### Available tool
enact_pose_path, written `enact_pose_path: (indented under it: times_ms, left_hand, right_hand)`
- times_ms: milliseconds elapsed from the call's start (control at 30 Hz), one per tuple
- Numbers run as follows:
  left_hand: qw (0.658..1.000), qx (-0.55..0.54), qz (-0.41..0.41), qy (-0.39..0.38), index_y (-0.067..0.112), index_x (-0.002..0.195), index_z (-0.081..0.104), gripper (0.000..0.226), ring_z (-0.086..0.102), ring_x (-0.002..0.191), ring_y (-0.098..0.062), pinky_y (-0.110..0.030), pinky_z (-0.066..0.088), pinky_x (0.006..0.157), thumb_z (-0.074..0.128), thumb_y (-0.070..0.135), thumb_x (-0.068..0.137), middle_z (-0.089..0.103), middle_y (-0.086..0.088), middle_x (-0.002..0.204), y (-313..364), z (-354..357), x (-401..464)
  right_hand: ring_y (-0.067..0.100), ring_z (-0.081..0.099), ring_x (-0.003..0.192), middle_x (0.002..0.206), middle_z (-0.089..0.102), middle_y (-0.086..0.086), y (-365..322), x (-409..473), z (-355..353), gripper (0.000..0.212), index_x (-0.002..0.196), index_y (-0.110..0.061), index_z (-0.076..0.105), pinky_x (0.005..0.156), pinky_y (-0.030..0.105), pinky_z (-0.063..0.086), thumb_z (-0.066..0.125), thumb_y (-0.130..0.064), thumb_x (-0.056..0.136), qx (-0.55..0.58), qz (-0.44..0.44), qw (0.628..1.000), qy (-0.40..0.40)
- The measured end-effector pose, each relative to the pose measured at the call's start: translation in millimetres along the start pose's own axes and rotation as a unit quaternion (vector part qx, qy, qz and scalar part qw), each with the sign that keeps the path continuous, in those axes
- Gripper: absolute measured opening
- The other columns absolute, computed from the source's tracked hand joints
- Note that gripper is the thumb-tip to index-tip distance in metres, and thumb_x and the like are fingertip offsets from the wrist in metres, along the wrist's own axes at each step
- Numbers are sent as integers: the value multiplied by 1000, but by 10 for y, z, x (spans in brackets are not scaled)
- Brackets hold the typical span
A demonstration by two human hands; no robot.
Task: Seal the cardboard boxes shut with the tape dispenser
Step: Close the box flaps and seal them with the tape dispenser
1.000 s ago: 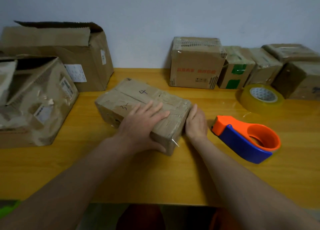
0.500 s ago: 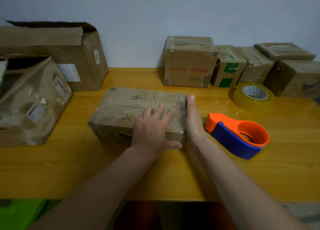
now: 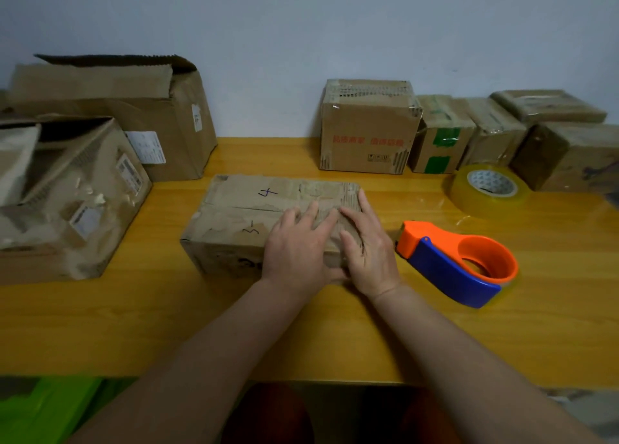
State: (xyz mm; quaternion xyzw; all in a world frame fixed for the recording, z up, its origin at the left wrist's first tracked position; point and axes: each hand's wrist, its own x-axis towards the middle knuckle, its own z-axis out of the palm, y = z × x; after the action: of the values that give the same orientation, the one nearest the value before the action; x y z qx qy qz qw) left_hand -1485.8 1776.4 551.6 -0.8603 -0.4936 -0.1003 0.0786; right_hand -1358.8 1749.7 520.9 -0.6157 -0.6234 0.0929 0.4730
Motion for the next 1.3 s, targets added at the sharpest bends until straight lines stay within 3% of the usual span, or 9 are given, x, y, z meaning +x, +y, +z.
enact_pose_path:
  times_ms: [167,267,433,600,700,833,1000,1133,1300]
  left_hand:
    - [999,-11,15,-30,29,150,16,114,29,129,-23,-38,30,107,62,82,60,28,2,152,-49,-74,24]
    - [993,-56,20,-104,28,152,3,129,15,139,-22,-44,19,114,72,76,54,13,5,156,-350,-164,38]
    - [979,-24,-35,-198,53,146,-7,109,-14,146,-33,-64,-1,114,39,96,57,-17,0,160,-627,-338,-10]
    - [980,60,-65,-180,38,148,26,93,30,133,-38,-55,24,108,11,90,72,31,-14,150,-223,-494,-228]
    - [993,39,0,-110,32,141,42,69,37,131,-28,-50,24,109,15,71,90,44,-8,142,-339,-649,-9]
    - [974,-97,141,-150,31,153,12,53,-2,148,-16,-42,4,120,26,41,104,0,8,162,-378,-519,419]
    - [966,-152,85,-190,31,149,23,52,32,135,-27,-45,35,101,20,51,101,24,5,152,-281,-116,665]
    - [977,-142,38,-156,26,142,32,55,39,127,-29,-46,38,93,24,57,98,31,1,143,-307,-7,675]
    - [924,-340,-48,-166,23,122,49,43,45,118,-21,-36,40,97,54,51,91,43,-1,130,-441,-31,753]
  right_hand:
    - [9,11,146,161,-3,-7,126,-85,-345,84,151,-37,-3,118,35,23,46,-63,88,-71,-37,980,-185]
    - [4,2,144,159,-7,-18,178,-263,-565,85,142,-57,-13,119,44,19,51,-59,85,-76,27,968,-237]
    - [1,0,145,160,4,-12,-205,-280,-503,74,153,-30,10,118,29,11,27,-63,89,-134,-21,985,-110]
    - [13,22,144,155,30,0,-282,-92,-581,43,142,-13,45,119,30,16,35,-29,103,-109,64,983,-131]
    - [18,22,144,155,30,5,-383,22,-490,44,141,-10,44,119,34,14,34,-28,103,-181,62,978,-85]
    - [19,27,141,152,35,5,-488,-15,-163,51,146,-14,32,116,36,13,32,-37,101,-270,54,958,-81]
    - [22,35,131,144,41,3,-328,129,-208,54,148,-23,27,106,39,24,24,-47,100,-338,37,934,-107]
    - [23,46,113,121,57,4,-222,304,-283,44,141,-34,42,91,39,32,29,-44,101,-288,38,950,-115]
    - [13,62,88,96,73,-4,-128,524,-244,20,95,-24,75,78,32,50,58,-34,93,-94,125,987,-23]
